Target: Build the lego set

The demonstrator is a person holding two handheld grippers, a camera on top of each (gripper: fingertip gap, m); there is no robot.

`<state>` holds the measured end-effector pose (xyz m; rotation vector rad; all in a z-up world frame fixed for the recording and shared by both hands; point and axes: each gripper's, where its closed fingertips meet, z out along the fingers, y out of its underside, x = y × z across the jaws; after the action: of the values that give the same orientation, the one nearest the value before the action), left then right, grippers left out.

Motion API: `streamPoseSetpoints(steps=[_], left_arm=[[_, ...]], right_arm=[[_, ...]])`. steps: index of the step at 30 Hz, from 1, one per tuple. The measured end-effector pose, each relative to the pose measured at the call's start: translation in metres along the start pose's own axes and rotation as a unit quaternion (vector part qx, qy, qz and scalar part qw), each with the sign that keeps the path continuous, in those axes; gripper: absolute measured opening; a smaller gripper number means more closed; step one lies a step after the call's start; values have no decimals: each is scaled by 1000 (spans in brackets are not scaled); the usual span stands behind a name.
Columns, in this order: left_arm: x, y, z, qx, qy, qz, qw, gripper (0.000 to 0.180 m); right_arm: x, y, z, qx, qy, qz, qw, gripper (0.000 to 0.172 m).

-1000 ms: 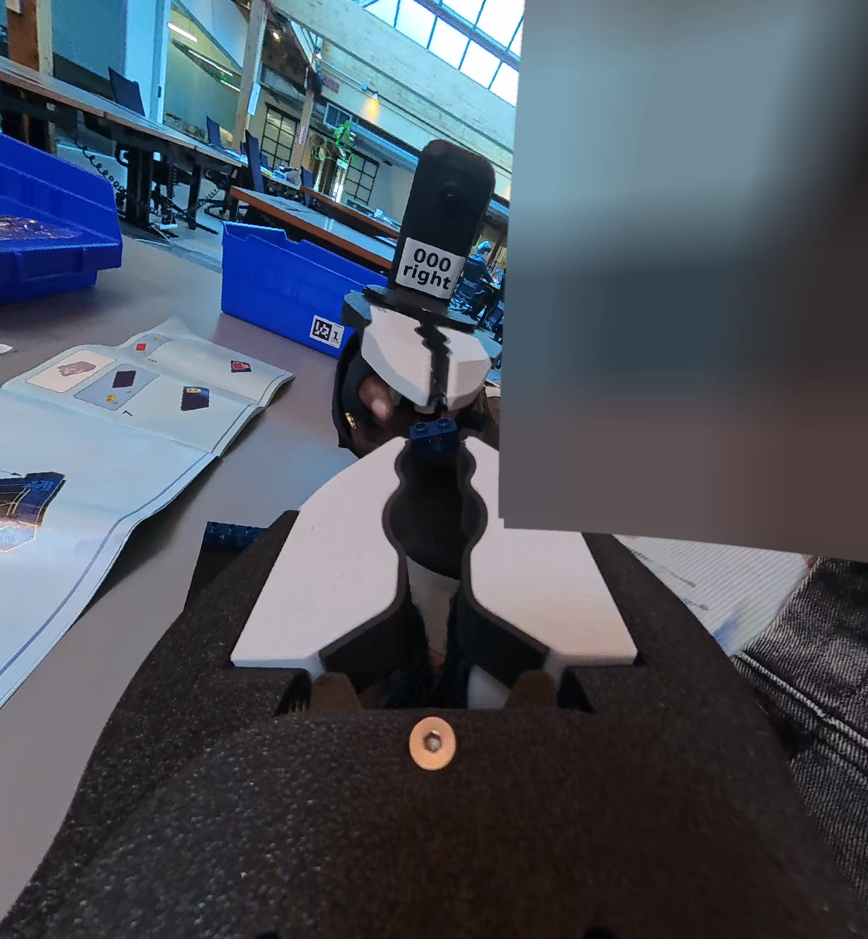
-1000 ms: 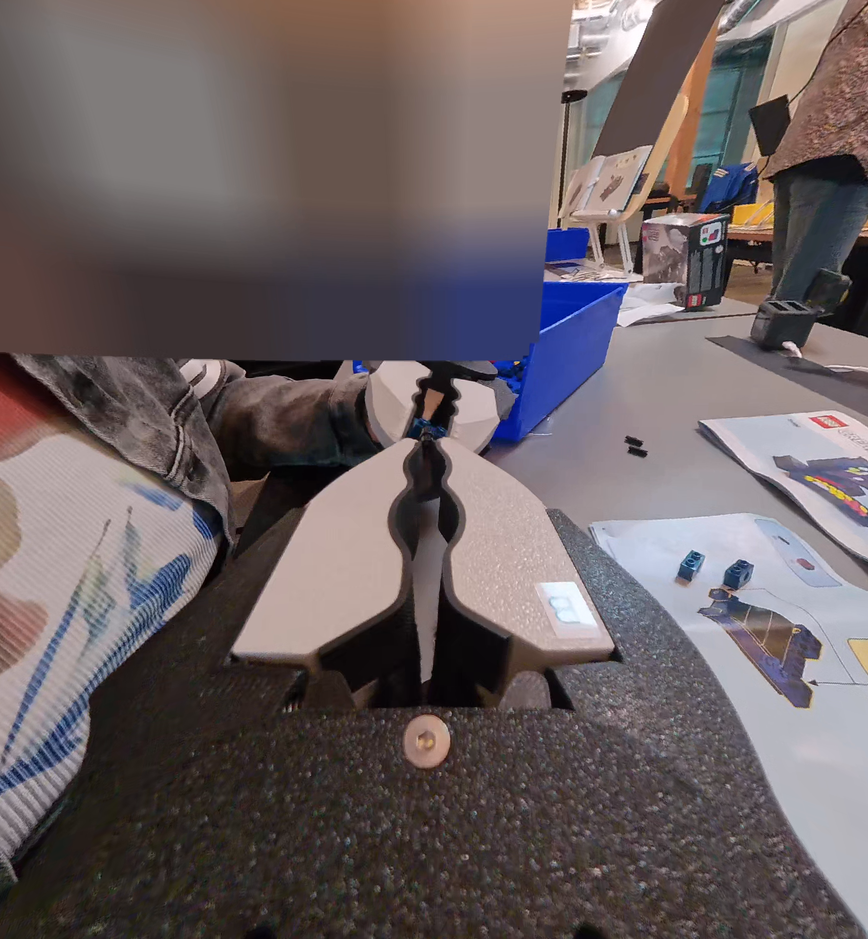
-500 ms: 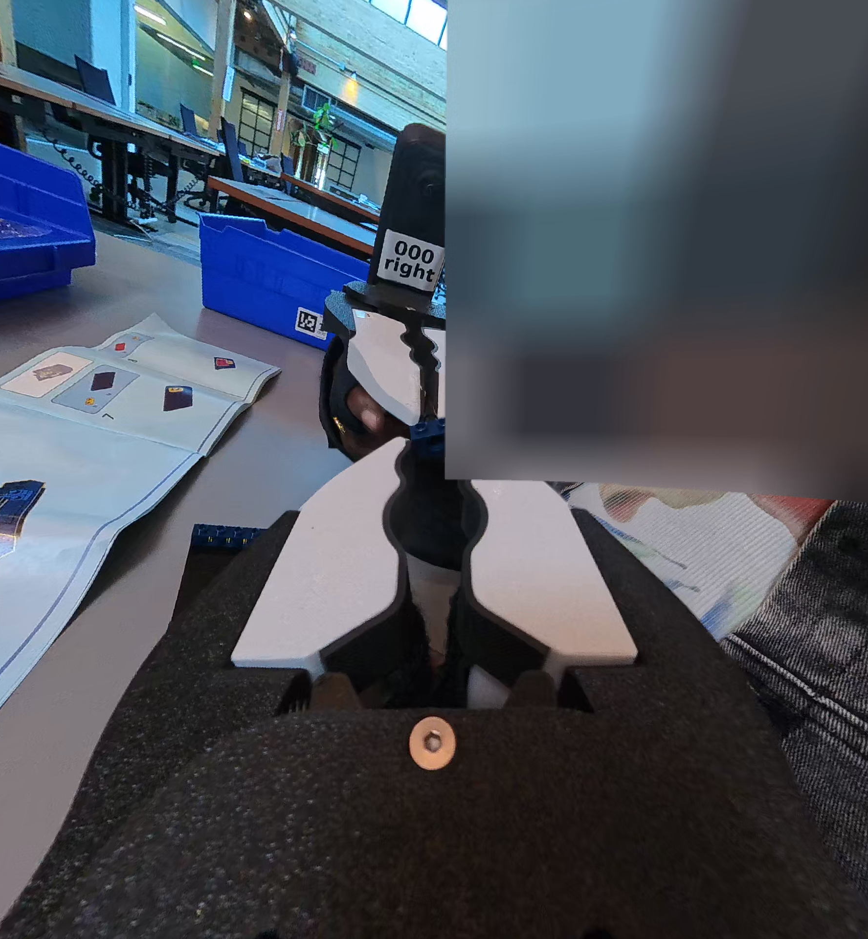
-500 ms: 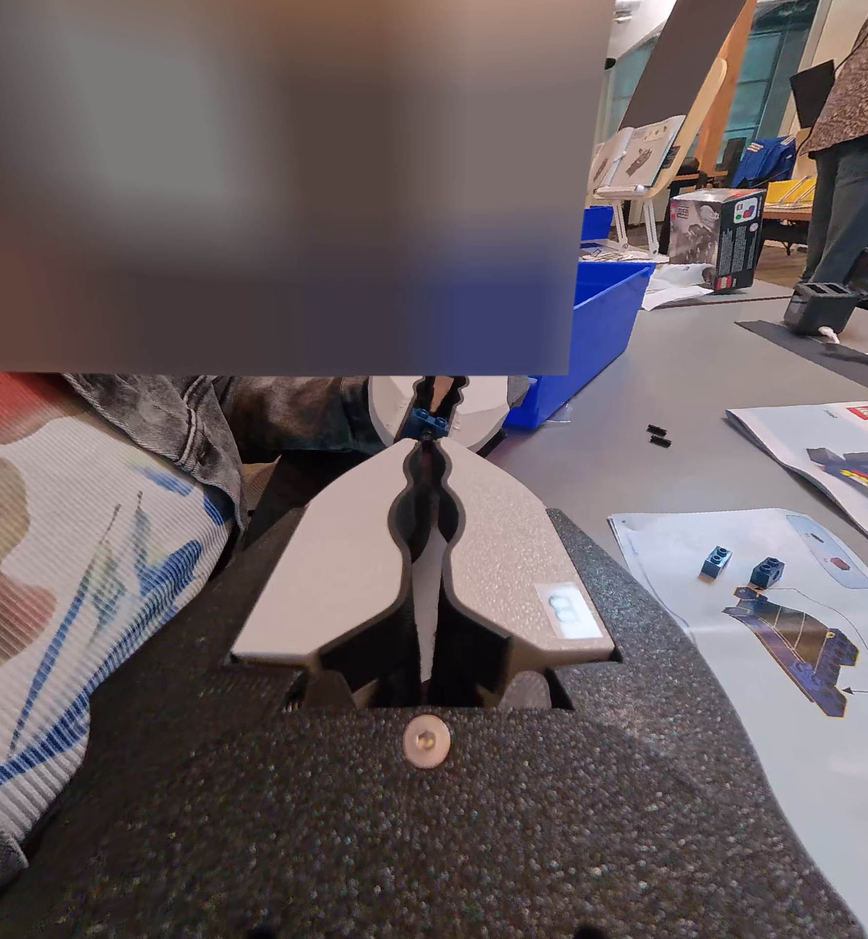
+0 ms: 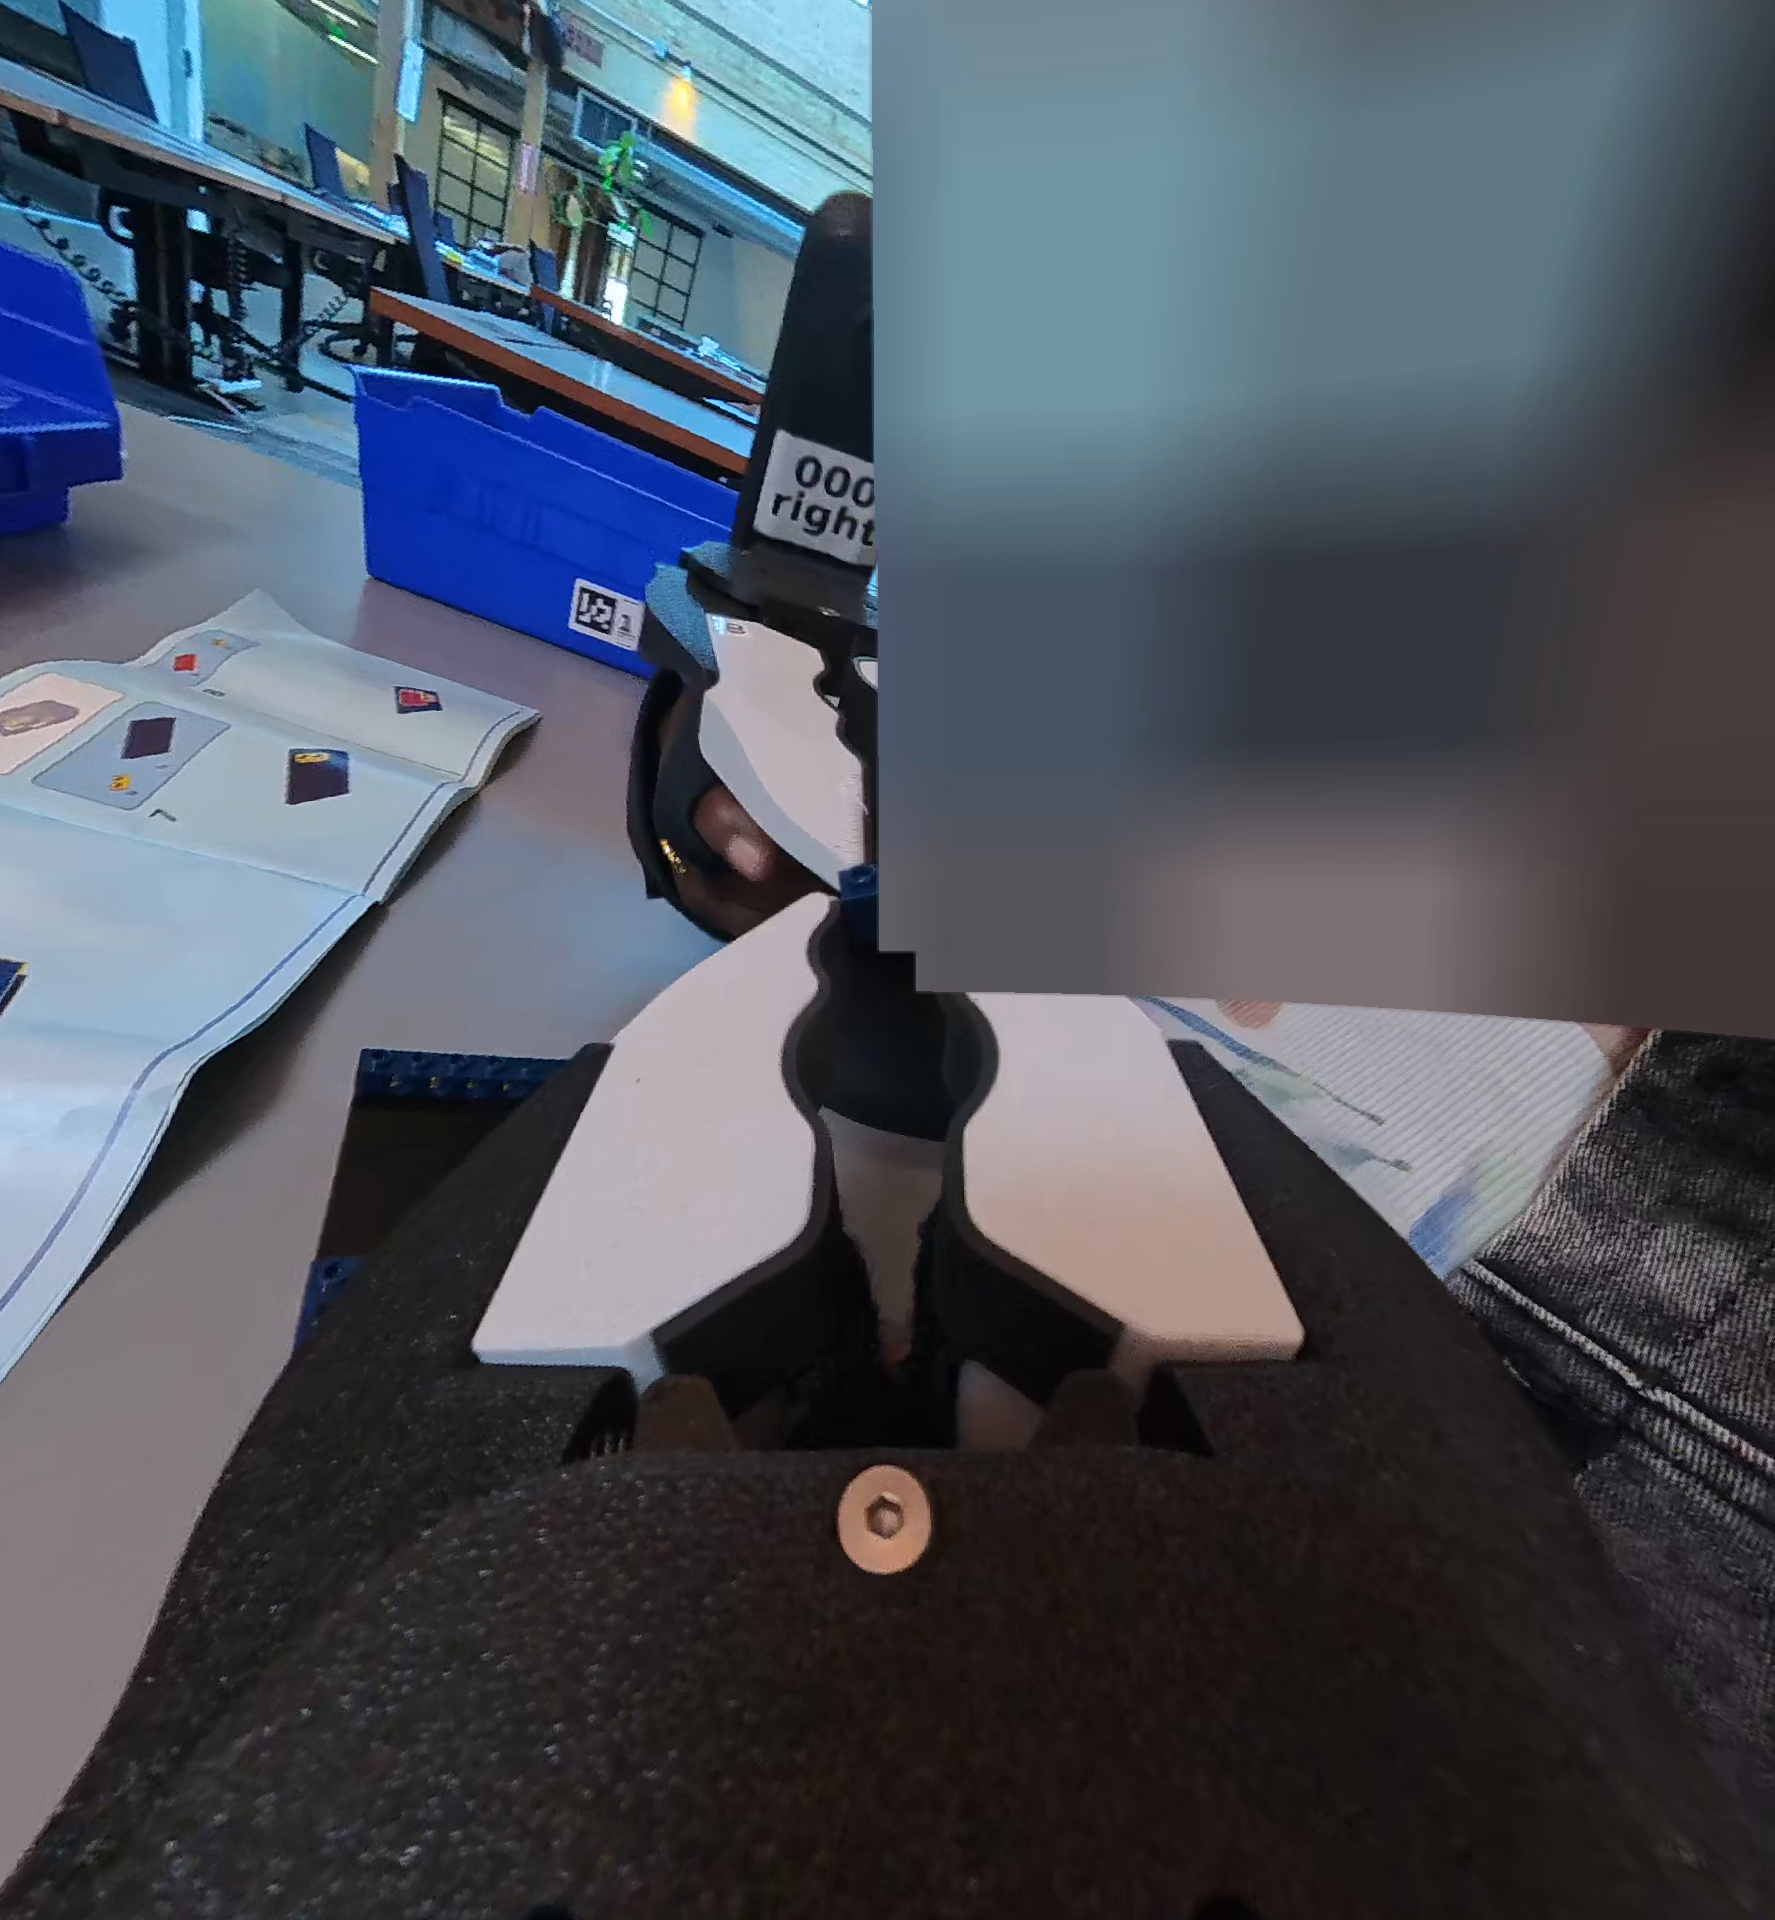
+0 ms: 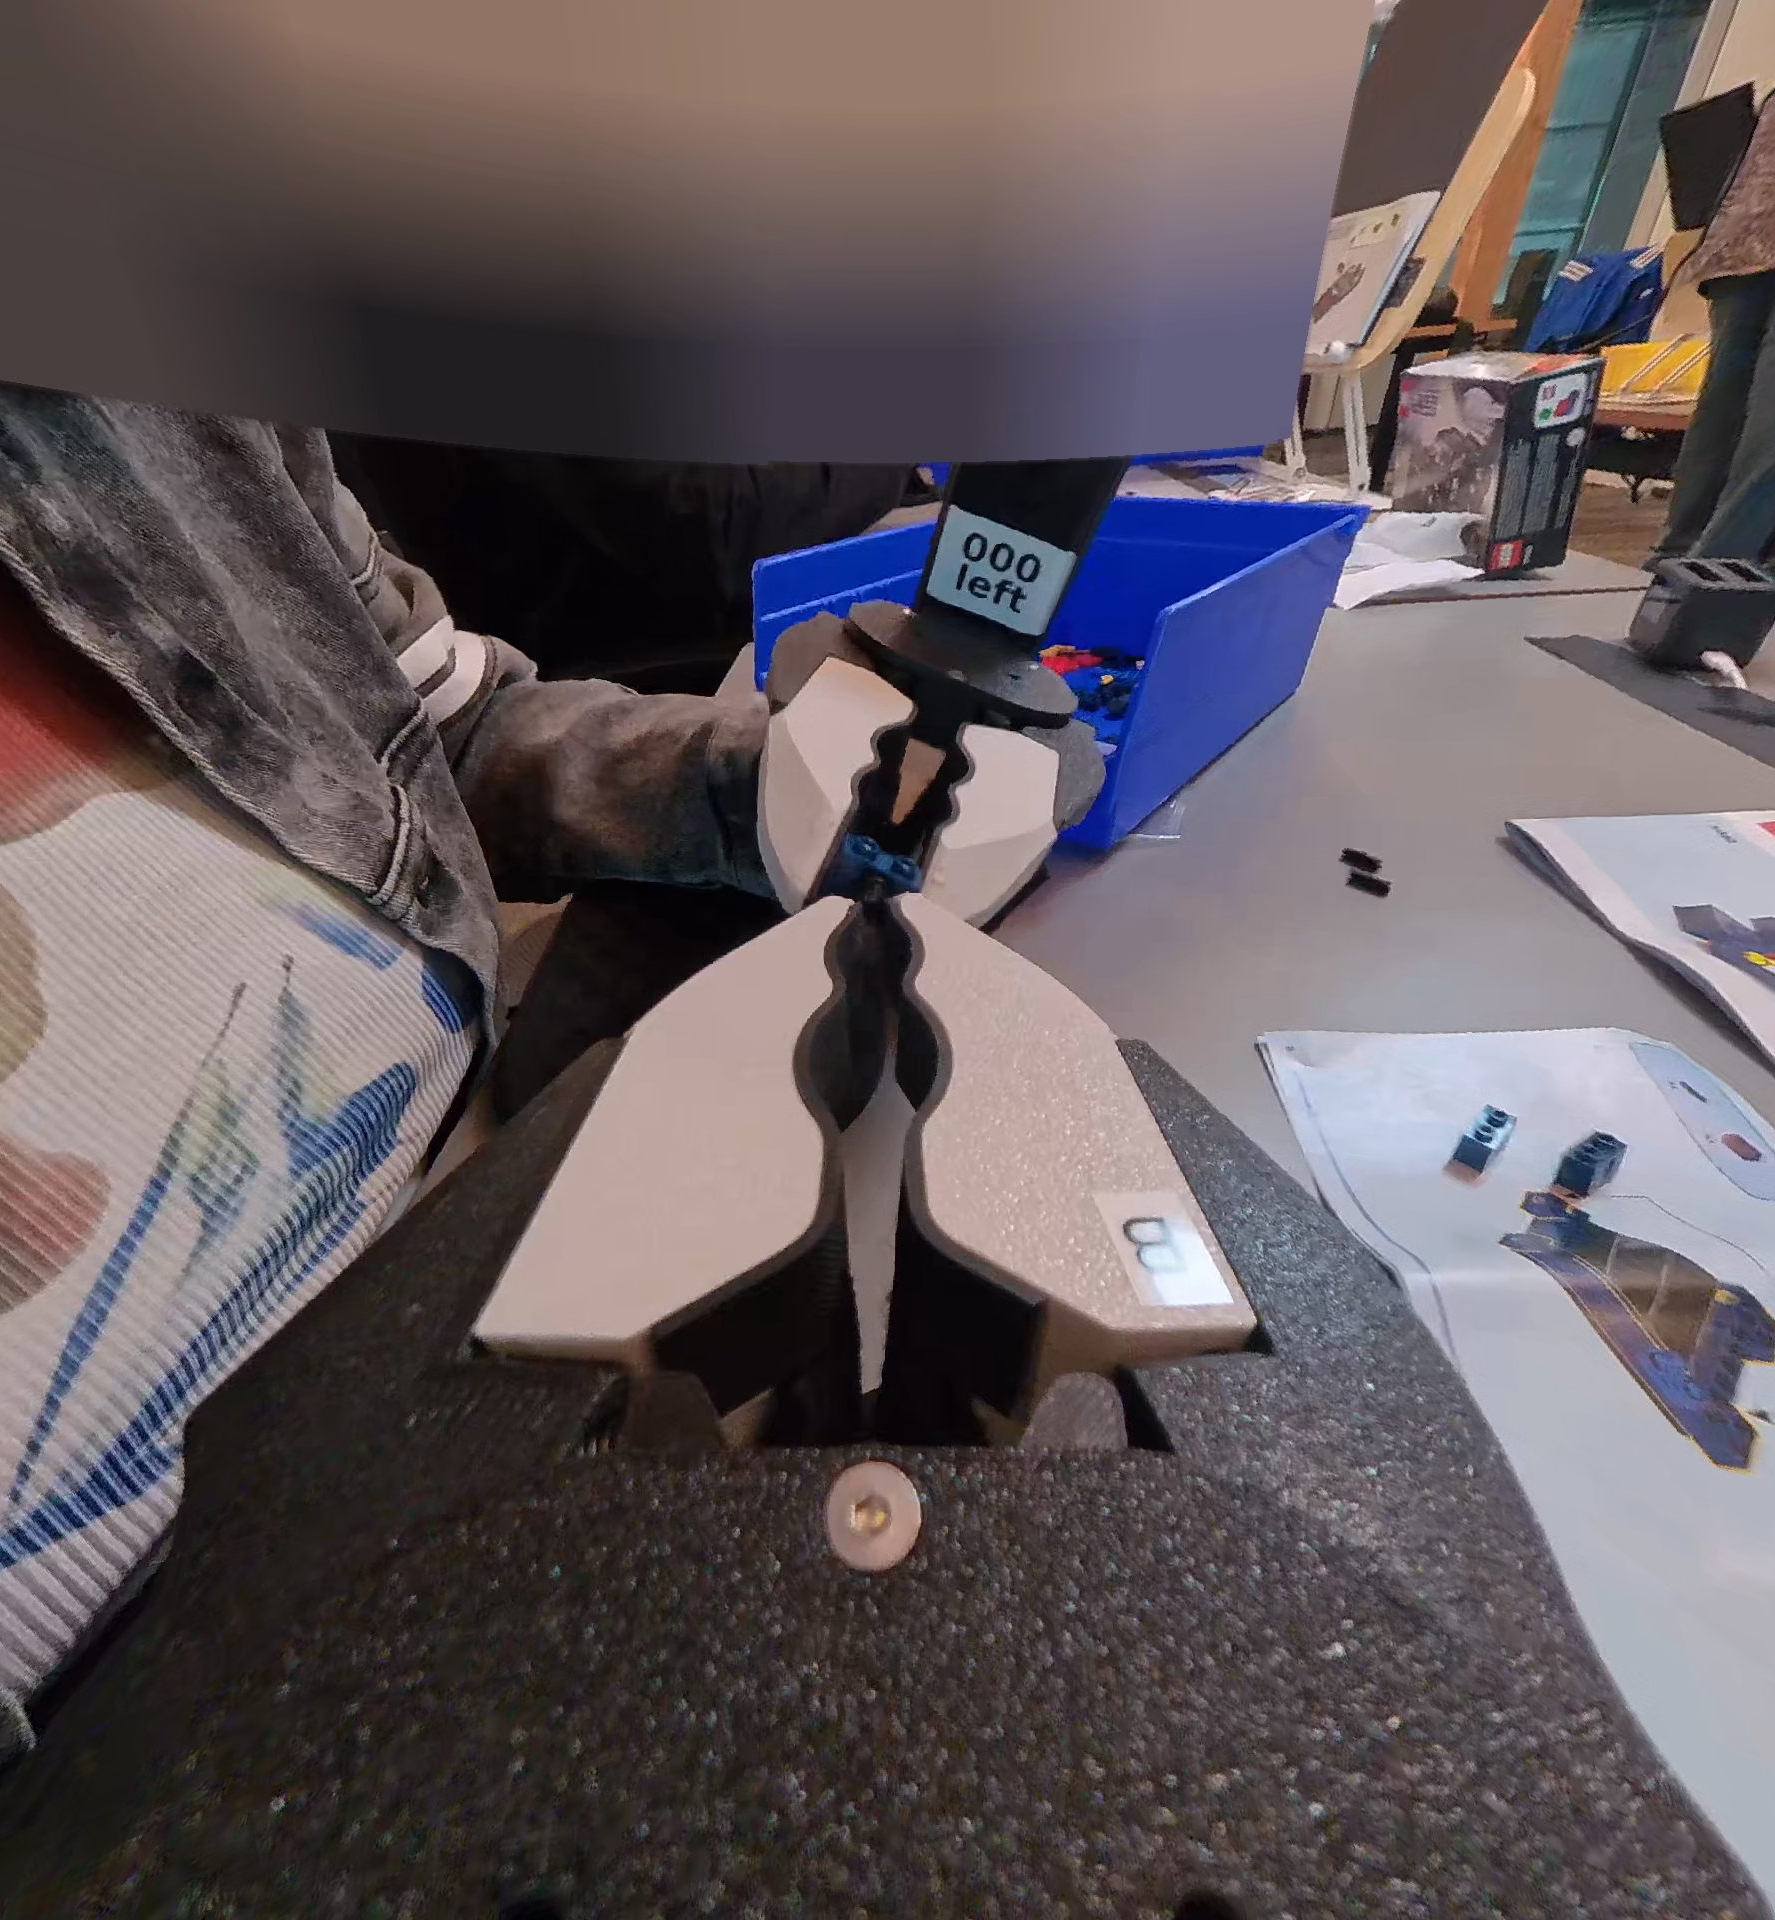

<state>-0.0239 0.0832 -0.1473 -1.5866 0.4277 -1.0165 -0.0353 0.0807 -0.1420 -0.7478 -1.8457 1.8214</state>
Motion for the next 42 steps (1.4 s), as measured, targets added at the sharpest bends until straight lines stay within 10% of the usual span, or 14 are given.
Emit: streamPoseSetpoints(steps=[21,24,30,42], left_arm=[[1,-7,0,16,-7,13,1000,16],[-10,-14,-5,31,-49,18,998,37],[-43,-14,-24,-6,-213,123,969,51],[-52,-7,-22,-14,-230,109,967,52]], right_arm=[[2,-5,0,26,4,15,1000,3],[15,-8,-8,25,32,27,999,3],[76,61,-73,-208,232,9,950,4],[72,110,-102,-330,205,-9,921,7]])
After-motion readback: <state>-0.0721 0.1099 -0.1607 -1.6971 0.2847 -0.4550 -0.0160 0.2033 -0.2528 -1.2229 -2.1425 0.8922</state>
